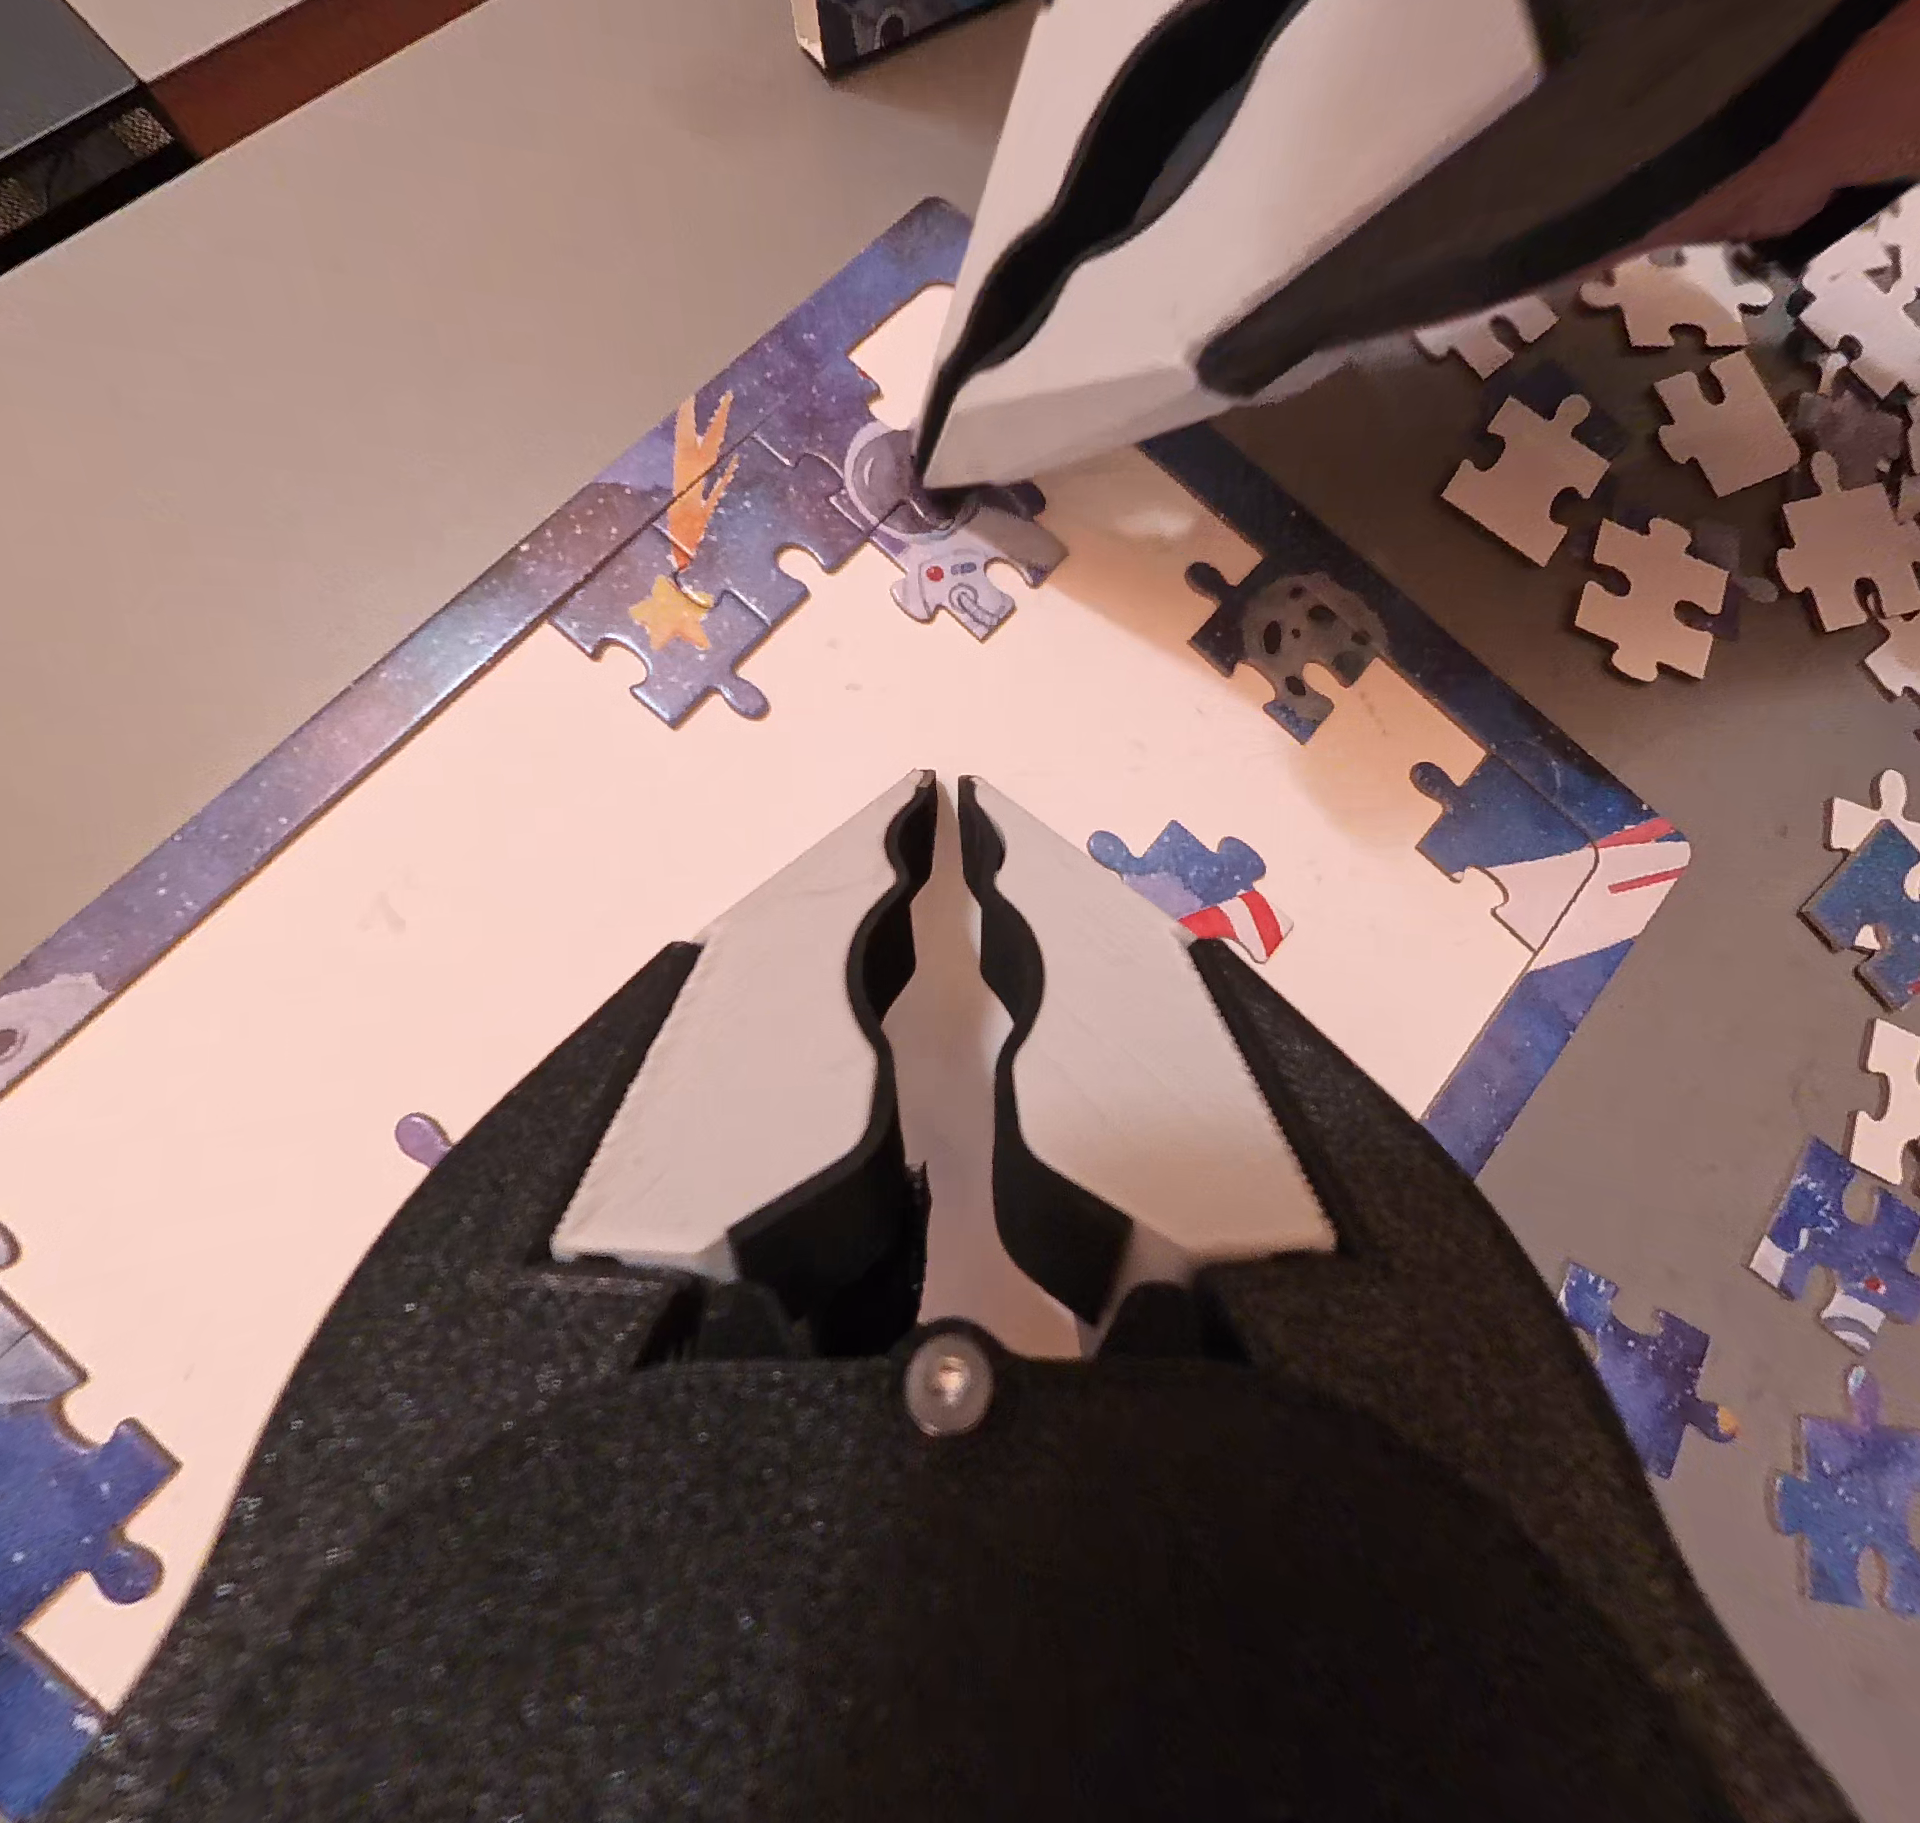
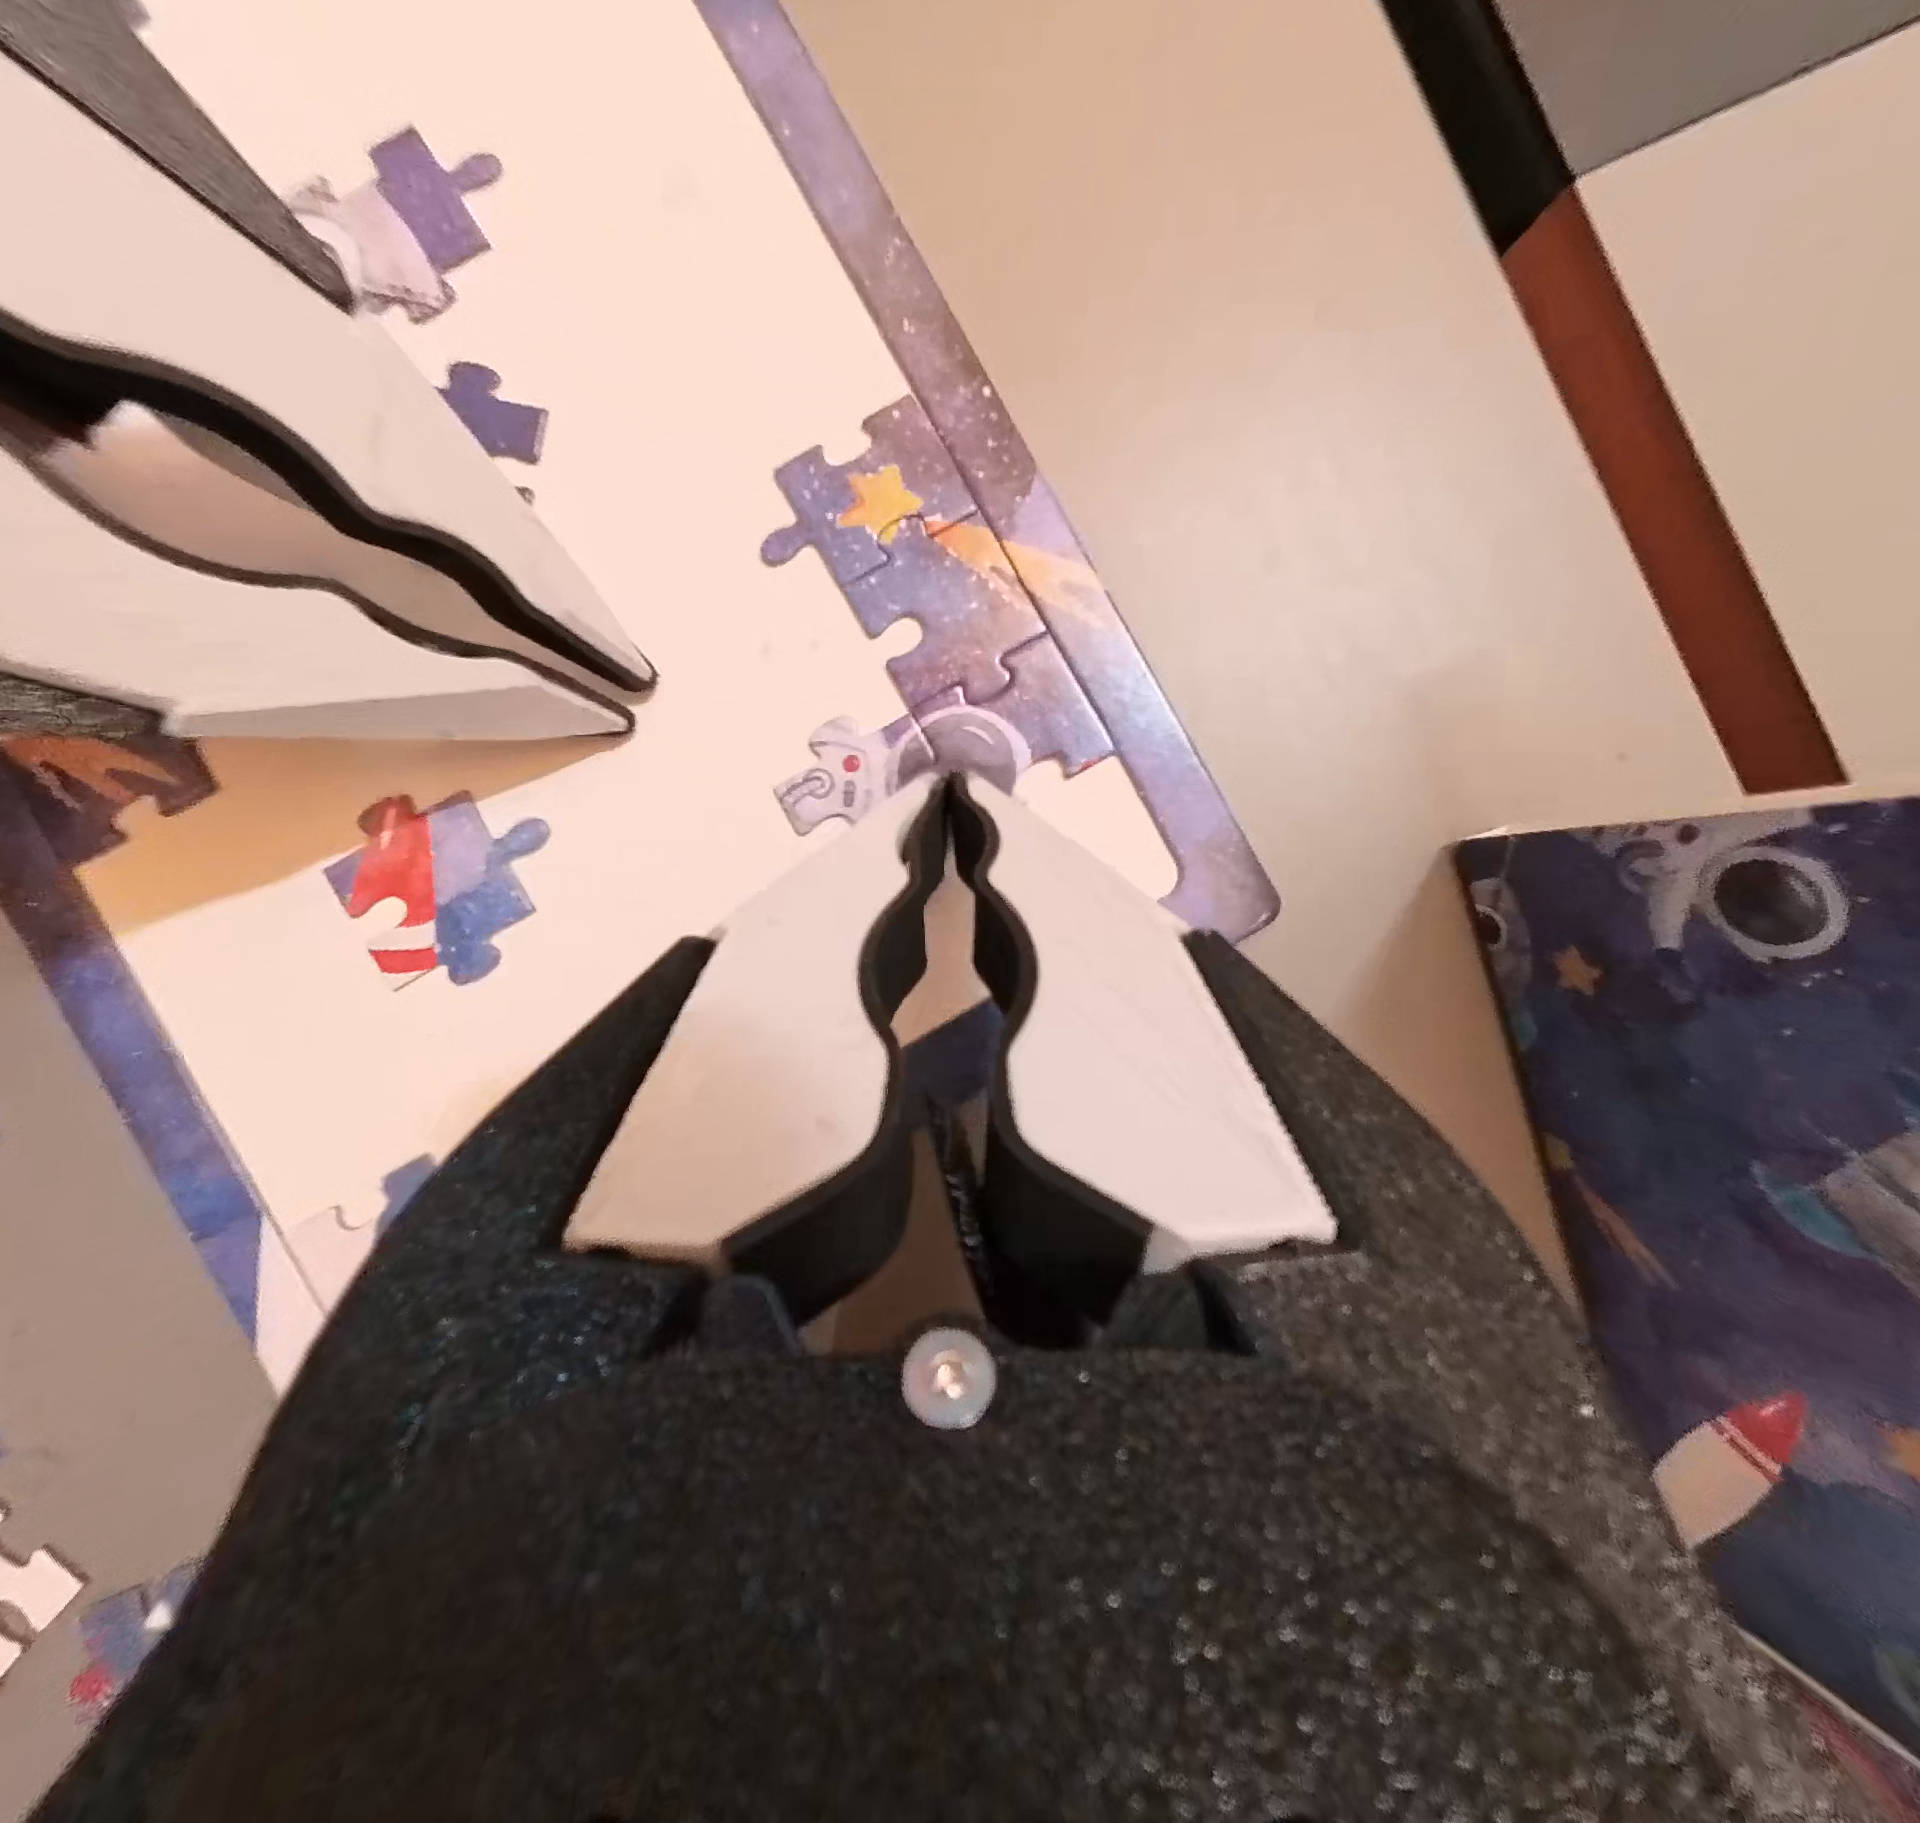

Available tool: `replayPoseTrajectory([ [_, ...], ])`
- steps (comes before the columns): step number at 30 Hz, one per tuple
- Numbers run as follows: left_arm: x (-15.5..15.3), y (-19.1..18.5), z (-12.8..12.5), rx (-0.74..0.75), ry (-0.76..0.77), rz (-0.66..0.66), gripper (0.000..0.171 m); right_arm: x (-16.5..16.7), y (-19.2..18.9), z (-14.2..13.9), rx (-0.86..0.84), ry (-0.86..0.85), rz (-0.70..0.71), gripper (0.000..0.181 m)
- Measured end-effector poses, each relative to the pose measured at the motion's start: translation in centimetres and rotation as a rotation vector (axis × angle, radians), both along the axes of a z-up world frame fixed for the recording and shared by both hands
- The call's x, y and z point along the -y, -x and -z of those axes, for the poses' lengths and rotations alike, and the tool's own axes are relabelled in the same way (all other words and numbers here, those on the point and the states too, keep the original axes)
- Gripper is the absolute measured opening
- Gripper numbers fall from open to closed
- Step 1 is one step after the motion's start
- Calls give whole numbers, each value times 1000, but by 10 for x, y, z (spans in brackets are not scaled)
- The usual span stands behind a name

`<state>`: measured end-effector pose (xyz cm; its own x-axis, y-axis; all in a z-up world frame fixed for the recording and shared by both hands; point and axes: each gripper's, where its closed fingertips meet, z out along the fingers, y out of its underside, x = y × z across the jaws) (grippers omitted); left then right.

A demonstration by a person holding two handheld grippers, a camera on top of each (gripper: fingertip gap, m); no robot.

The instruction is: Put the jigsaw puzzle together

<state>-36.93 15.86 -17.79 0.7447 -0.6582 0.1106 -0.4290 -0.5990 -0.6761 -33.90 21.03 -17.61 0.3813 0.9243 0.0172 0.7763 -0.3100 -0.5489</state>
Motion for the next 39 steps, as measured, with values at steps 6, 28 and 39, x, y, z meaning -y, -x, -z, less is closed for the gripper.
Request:
replayPoseTrajectory([
  [6,-1,2,-1,-12,9,-25,4,0,-2,-8,-31,6,63,0],
  [28,-36,32,-10,24,-43,-318,8,109,-108,-79,-658,-14,447,0],
  [39,23,26,-35,36,-58,-529,8,110,-116,-58,-540,-128,383,11],
])
